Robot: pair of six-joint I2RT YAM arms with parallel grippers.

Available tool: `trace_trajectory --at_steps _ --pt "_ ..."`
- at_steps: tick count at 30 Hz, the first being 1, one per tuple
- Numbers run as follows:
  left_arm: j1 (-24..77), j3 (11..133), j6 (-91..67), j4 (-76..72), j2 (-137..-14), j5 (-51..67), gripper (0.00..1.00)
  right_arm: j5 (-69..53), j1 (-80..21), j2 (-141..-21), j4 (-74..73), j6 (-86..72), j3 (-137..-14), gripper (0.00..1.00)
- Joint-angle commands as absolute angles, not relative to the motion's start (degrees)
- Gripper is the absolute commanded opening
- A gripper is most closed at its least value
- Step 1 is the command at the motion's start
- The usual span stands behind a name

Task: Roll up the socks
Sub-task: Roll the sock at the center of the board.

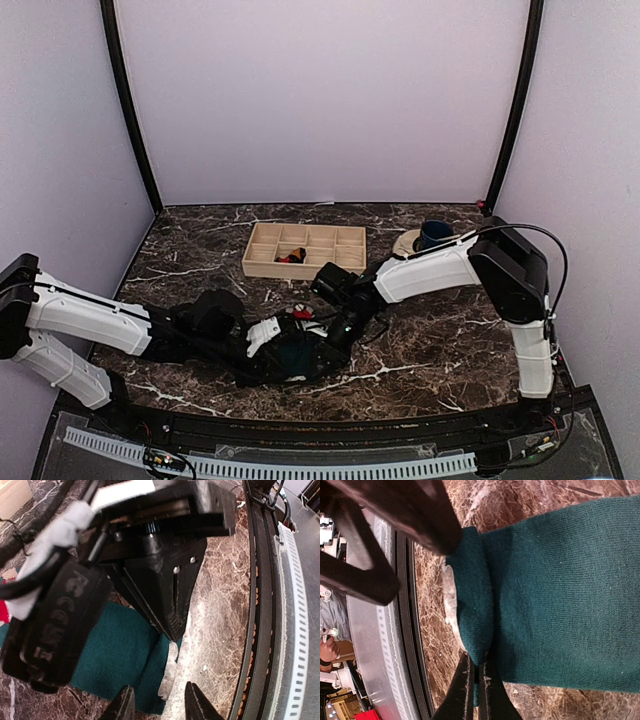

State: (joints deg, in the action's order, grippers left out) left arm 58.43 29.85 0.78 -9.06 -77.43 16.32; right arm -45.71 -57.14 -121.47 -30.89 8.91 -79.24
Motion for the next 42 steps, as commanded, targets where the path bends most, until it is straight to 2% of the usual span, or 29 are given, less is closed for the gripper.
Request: trace_trajectory --at_steps 1,29,38,42 --pt "59.76 29.99 3.04 -8.61 -78.98 14.52 0.38 -47.82 -56.54 -122.73 -32.44 9.60 -81.22 0.00" --pt "62.81 34.63 8.13 -4.13 -86.39 13.19 0.38 -49.92 -56.52 -124.01 -34.80 11.03 -82.53 0.00" --pt "62.85 36.04 8.04 -2.96 -87.57 12.58 0.29 -49.79 -56.51 -124.36 -35.06 11.16 -82.44 0.00" --pt "62.84 36.21 7.49 -2.81 -87.39 12.06 0.31 -49.78 -56.51 -124.54 -35.16 11.18 -82.31 0.00"
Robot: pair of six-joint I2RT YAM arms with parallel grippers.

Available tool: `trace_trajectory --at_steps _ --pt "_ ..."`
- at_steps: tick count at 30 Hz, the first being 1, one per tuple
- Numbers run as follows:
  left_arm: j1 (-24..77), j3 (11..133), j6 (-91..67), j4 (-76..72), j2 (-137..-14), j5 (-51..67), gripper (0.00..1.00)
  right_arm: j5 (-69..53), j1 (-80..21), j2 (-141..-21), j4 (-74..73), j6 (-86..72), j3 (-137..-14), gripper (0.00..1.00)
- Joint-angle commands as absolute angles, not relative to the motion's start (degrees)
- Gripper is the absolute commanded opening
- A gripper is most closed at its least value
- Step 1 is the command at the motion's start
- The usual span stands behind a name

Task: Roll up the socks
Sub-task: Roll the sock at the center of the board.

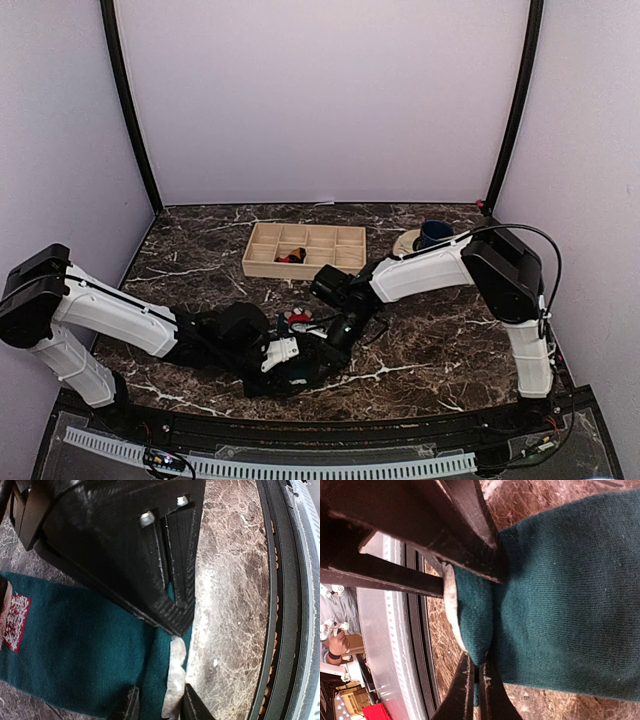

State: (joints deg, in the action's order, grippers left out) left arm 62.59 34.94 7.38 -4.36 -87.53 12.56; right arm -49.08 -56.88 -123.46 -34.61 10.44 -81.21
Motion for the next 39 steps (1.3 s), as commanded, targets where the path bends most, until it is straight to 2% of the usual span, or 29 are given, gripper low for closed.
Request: trace_trajectory --at_steps 1,9,22,26,31,39 --pt "62.91 36.21 7.36 -2.81 -87.18 11.90 0.31 -49.75 -56.51 -124.58 -35.16 11.16 -82.25 0.00" --pt "62.84 36.46 6.86 -2.23 -86.03 12.96 0.32 -49.85 -56.52 -124.67 -35.23 11.16 -82.39 0.00" --pt "62.85 37.72 6.46 -0.69 -88.62 14.27 0.17 -49.36 -56.51 -124.96 -35.17 10.56 -82.27 0.00" --pt "62.84 37.50 5.19 -0.55 -89.68 14.56 0.14 -49.44 -56.43 -124.94 -34.62 10.13 -81.70 0.05" --pt "62.63 37.35 3.61 -0.38 -91.09 15.56 0.12 -50.74 -55.27 -124.11 -31.66 8.63 -79.04 0.17" --pt "60.36 37.09 1.67 0.31 -92.42 19.48 0.11 -55.16 -52.93 -122.37 -26.83 6.88 -74.45 0.20"
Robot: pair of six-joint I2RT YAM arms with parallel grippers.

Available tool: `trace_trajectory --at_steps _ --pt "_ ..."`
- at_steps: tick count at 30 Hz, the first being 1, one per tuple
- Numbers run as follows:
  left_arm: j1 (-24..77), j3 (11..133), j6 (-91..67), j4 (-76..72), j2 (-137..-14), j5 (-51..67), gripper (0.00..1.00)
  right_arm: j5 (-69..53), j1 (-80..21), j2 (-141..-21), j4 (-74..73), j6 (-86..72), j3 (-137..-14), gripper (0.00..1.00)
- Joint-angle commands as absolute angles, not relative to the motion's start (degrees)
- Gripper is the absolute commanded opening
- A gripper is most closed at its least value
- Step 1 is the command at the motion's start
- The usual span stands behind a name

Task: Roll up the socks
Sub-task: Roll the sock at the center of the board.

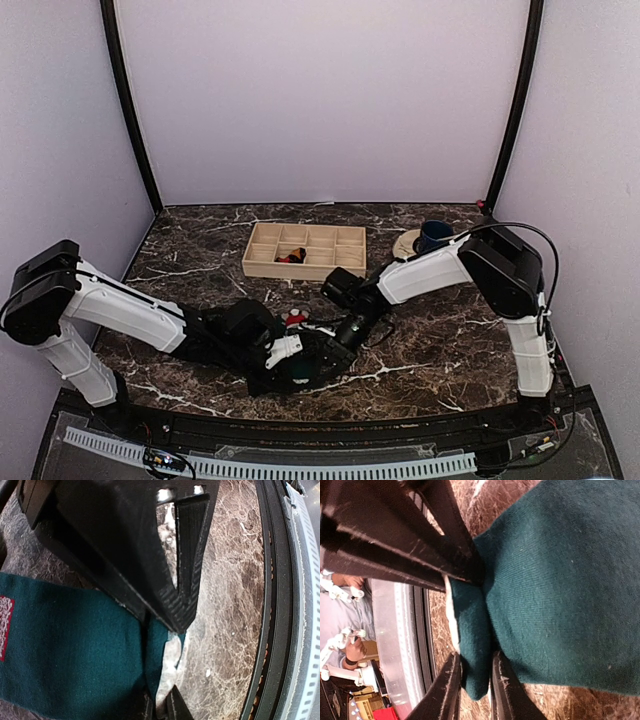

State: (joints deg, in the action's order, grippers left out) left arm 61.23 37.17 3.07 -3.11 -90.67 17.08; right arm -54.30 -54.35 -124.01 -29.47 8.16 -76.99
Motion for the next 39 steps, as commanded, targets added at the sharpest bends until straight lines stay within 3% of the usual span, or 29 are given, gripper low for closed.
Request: trace_trajectory --at_steps 1,25,39 --pt "60.11 37.13 1.64 0.49 -92.57 19.98 0.11 -55.50 -52.71 -122.10 -26.19 6.58 -73.89 0.20" --pt "54.48 40.16 -6.05 4.81 -97.37 35.47 0.11 -56.54 -48.58 -114.45 -7.21 -4.91 -61.66 0.21" --pt "51.41 40.74 -11.12 5.80 -100.28 44.06 0.11 -40.04 -49.12 -104.79 0.12 -4.99 -52.95 0.20"
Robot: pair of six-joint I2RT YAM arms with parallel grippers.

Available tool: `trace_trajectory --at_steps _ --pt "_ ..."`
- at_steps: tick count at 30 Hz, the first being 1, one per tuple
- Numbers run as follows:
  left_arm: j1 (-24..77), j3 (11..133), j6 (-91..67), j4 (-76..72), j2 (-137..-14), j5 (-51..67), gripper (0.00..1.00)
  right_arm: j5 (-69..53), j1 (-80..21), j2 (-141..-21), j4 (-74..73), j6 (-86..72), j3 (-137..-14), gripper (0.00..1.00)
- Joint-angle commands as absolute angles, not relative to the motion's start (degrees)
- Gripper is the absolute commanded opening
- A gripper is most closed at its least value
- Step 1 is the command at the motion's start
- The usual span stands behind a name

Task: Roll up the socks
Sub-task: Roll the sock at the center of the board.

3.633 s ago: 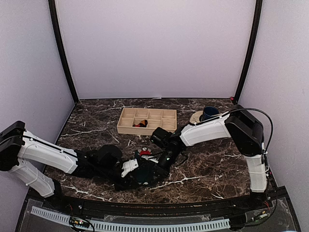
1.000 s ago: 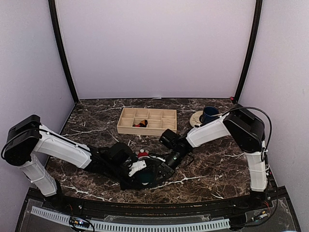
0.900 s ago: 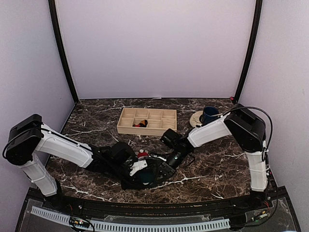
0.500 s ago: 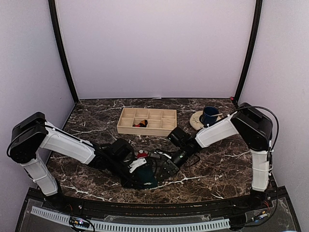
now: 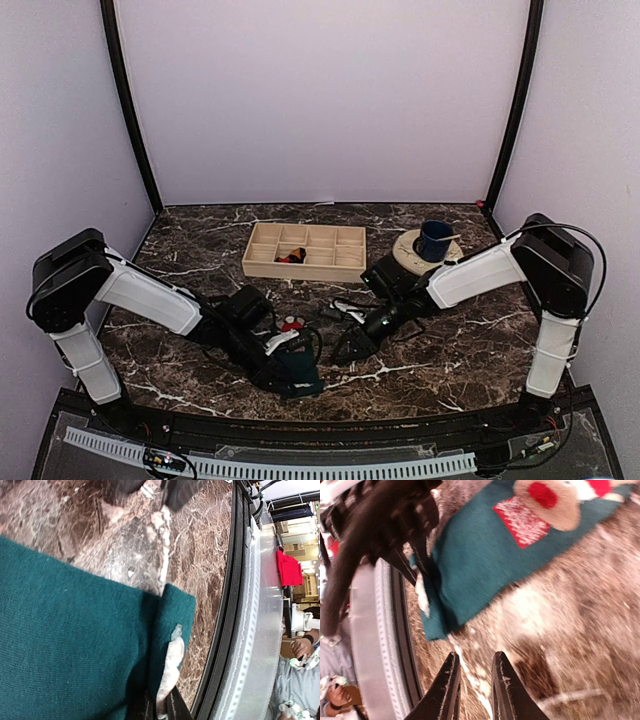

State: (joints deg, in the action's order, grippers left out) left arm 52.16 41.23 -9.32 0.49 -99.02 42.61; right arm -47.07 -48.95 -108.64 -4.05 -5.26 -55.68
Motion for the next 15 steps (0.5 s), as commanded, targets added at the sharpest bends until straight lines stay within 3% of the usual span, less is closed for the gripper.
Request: trace_trajectory --at_steps 1,15 --pt "51.20 40.63 -11.39 5.74 -100.36 44.44 0.11 -38.67 -49.45 -104.09 0.54 -4.61 -52.18 0.20" --pt "48.75 39.02 -13.94 2.40 -101.33 48.23 0.11 -15.30 -61.83 -95.22 5.79 5.73 -45.44 0.23"
